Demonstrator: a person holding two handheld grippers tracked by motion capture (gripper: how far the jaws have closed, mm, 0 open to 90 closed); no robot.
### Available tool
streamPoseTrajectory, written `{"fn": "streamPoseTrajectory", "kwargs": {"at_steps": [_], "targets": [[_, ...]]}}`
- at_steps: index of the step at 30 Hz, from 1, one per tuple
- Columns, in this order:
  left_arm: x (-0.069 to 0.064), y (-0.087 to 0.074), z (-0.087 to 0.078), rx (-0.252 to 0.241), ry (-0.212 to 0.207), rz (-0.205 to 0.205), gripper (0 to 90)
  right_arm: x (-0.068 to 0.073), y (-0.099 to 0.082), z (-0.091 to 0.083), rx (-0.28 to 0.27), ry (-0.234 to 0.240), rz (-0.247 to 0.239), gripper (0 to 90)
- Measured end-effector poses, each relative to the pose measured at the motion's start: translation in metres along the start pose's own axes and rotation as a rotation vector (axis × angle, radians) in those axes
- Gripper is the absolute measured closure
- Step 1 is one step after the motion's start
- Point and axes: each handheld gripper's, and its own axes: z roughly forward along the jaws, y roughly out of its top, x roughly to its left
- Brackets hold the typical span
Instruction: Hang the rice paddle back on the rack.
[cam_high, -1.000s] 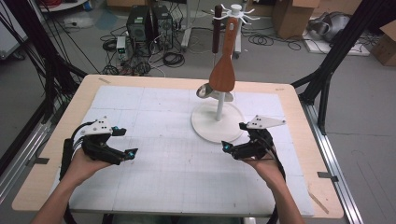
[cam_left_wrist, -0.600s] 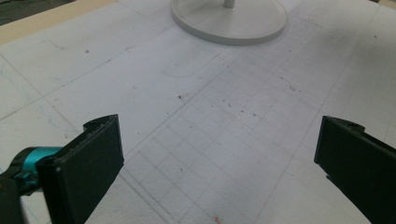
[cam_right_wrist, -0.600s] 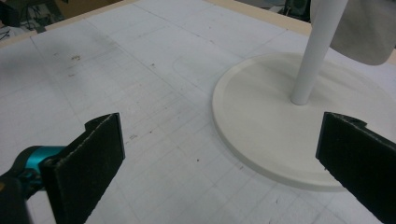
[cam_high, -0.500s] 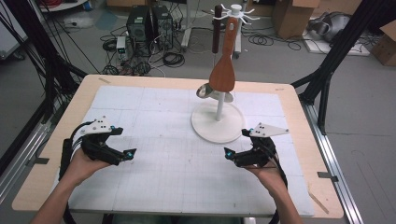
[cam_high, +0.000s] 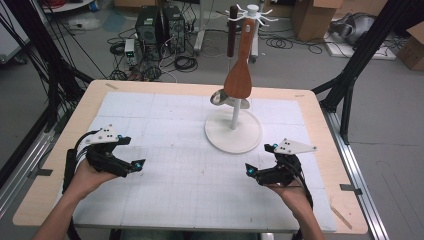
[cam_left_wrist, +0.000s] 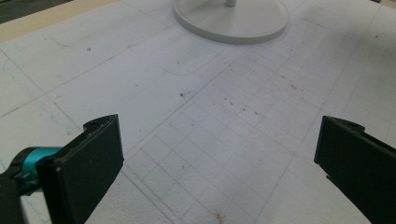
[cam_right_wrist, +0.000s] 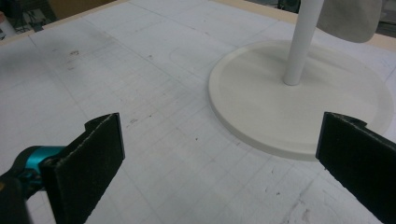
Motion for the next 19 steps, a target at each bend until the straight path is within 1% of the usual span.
{"fn": "streamPoseTrajectory", "kwargs": {"at_steps": [3,4,10,15,19], "targets": [[-0.001,-0.001,0.001,0.002,0.001,-0.006,1.7,-0.001,-0.005,-0.002,0.000,-0.005,0.004,0.1],[0.000,-0.002,0.000,0.005,0.002,-0.002,1.7,-0.001,-0.006,-0.003,0.000,-0.006,0.012,0.1],[-0.001,-0.005,0.002,0.019,-0.003,0.007,1.7,-0.003,-0.012,-0.008,-0.005,-0.016,0.021,0.1],[-0.003,-0.006,0.004,0.020,-0.005,0.004,1.7,-0.003,-0.019,-0.012,0.000,-0.018,0.037,0.1],[-0.003,-0.006,0.004,0.017,-0.009,0.004,1.7,-0.002,-0.021,-0.013,0.002,-0.021,0.030,0.1]]}}
